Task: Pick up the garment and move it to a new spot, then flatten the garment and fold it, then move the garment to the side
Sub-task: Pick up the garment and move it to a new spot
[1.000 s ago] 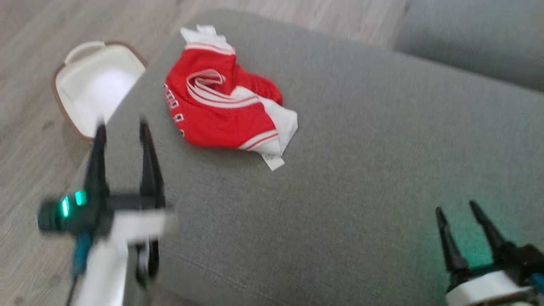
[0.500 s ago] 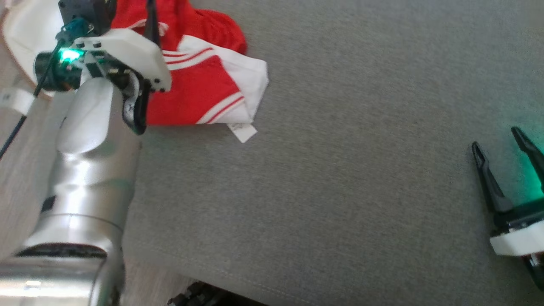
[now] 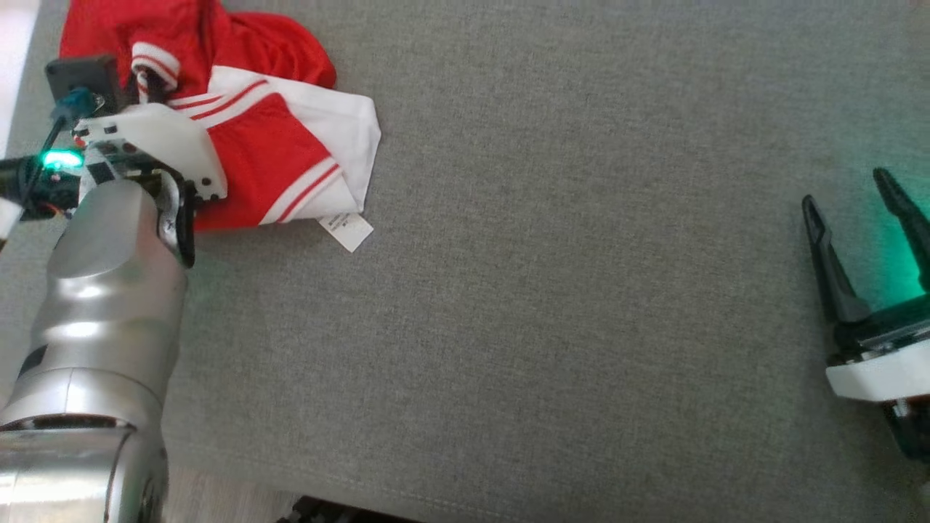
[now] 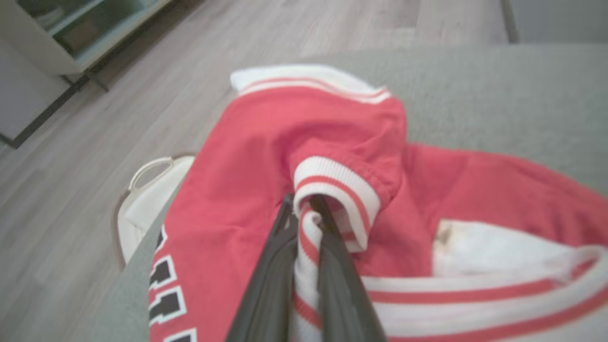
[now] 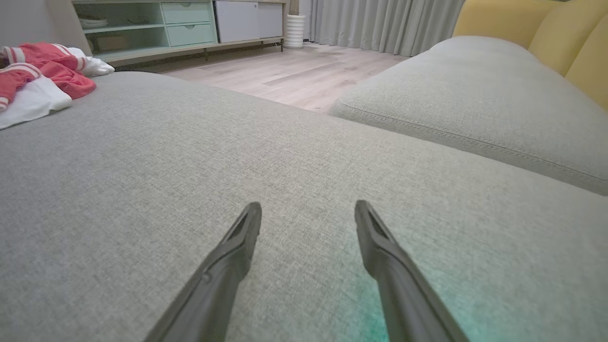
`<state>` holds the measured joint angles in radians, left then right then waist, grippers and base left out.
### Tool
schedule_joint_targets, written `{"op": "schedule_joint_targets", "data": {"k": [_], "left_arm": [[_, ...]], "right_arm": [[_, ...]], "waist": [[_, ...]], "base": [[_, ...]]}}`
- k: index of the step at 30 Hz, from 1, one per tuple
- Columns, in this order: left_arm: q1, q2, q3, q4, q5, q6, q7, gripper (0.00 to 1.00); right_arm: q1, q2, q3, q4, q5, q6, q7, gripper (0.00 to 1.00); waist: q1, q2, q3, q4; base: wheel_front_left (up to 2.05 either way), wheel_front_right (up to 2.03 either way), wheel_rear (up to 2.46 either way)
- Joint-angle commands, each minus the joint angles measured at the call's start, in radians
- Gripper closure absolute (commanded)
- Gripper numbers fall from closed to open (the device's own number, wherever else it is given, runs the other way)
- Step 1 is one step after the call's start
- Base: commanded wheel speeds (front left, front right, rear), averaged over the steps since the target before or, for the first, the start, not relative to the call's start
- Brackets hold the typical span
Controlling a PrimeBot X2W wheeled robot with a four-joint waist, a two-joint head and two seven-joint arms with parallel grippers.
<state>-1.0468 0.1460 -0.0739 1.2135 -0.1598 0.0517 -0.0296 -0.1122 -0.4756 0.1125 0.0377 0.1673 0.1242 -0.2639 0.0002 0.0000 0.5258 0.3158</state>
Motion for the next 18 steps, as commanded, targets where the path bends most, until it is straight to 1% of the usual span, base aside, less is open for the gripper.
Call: {"op": "schedule_joint_targets", "data": {"k": [1, 2, 3, 4, 6, 11, 14, 15, 18], "left_arm": [[-0.024, 0.067, 0.005, -0.028, 0.000, -0.034, -0.064, 1.00], [-0.028, 0.065, 0.004, -0.028, -0.008, -0.067, -0.084, 1.00], [-0.034, 0.066, 0.007, -0.025, -0.017, -0.089, -0.096, 1.00], [-0.041, 0.074, -0.002, -0.027, -0.010, -0.099, -0.112, 1.00], [-0.057, 0.092, -0.022, -0.034, 0.006, -0.112, -0.143, 1.00], [-0.095, 0.103, -0.074, -0.073, 0.039, -0.141, -0.184, 1.00], [-0.115, 0.099, -0.110, -0.108, 0.057, -0.156, -0.190, 1.00], [-0.115, 0.099, -0.110, -0.108, 0.057, -0.156, -0.190, 1.00], [-0.132, 0.084, -0.143, -0.151, 0.065, -0.168, -0.189, 1.00]], "right_arm": [[0.036, 0.010, 0.023, 0.021, -0.001, 0.007, 0.003, 0.00], [0.033, 0.022, 0.027, 0.026, -0.001, 0.007, 0.003, 0.00], [0.031, 0.035, 0.030, 0.031, 0.000, 0.007, 0.003, 0.00], [0.028, 0.051, 0.032, 0.036, 0.000, 0.007, 0.002, 0.00], [0.022, 0.082, 0.042, 0.046, 0.001, 0.007, 0.002, 0.00], [0.029, 0.165, 0.060, 0.069, 0.010, 0.007, 0.002, 0.00], [0.054, 0.214, 0.062, 0.075, 0.012, 0.007, 0.002, 0.00], [0.054, 0.214, 0.062, 0.075, 0.012, 0.007, 0.002, 0.00], [0.093, 0.256, 0.055, 0.081, 0.012, 0.007, 0.002, 0.00]], "waist": [[-0.0002, 0.0000, -0.039, -0.006], [-0.0002, 0.0000, -0.059, -0.010], [-0.0002, 0.0000, -0.078, -0.014], [-0.0002, 0.0000, -0.100, -0.019], [-0.0002, 0.0000, -0.148, -0.034], [-0.0002, 0.0000, -0.290, -0.090], [-0.0002, 0.0000, -0.376, -0.135], [-0.0002, 0.0000, -0.376, -0.135], [-0.0002, 0.0000, -0.459, -0.187]], "base": [[0.00, 0.00, 0.00], [0.00, 0.00, 0.00], [0.00, 0.00, 0.00], [0.00, 0.00, 0.00], [0.00, 0.00, 0.00], [0.00, 0.00, 0.00], [0.00, 0.00, 0.00], [0.00, 0.00, 0.00], [0.00, 0.00, 0.00]]}}
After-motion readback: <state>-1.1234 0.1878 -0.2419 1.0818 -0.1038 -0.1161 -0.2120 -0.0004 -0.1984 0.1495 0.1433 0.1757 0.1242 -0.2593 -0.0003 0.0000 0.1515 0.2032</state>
